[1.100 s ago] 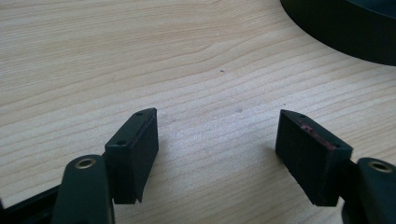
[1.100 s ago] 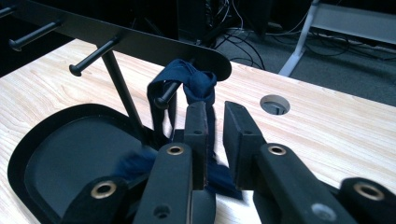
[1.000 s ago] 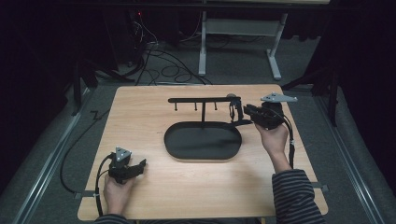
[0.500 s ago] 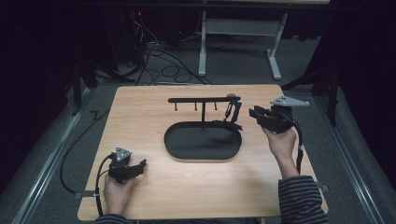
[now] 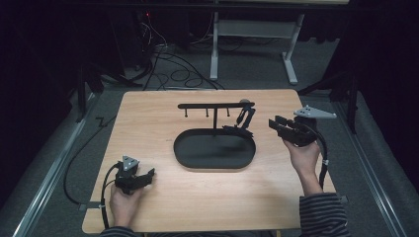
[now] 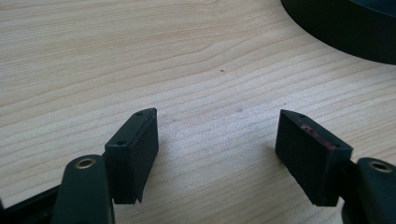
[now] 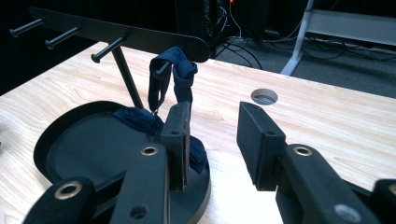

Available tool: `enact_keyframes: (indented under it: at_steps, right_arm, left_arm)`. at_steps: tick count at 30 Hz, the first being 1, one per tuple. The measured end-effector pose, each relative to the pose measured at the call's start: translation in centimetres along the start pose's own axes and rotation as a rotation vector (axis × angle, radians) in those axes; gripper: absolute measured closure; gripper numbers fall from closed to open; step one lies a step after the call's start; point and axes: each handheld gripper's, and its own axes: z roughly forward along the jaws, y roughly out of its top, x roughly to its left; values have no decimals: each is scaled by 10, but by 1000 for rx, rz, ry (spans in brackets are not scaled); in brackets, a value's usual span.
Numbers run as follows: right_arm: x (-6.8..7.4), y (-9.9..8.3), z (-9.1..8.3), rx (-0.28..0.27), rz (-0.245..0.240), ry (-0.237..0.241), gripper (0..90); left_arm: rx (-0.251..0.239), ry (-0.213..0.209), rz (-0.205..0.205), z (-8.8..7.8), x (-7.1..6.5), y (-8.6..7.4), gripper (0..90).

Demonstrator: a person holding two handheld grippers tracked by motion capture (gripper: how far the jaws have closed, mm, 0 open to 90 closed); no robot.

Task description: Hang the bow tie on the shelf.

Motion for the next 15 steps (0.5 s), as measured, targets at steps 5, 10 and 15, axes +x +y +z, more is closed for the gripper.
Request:
enact_keyframes:
  at_steps: [5,10,15]
  right_arm:
    - [-1,-6,-7,-9,9,5,659]
    - [-1,-10,-14,-15,17,2,653]
    - [0,-15,-21,-24,17,0,651]
  left_arm:
    - [1,1,0,0,0,0,306]
    - [0,1,0,0,0,0,306]
    - [-1,1,0,0,0,0,306]
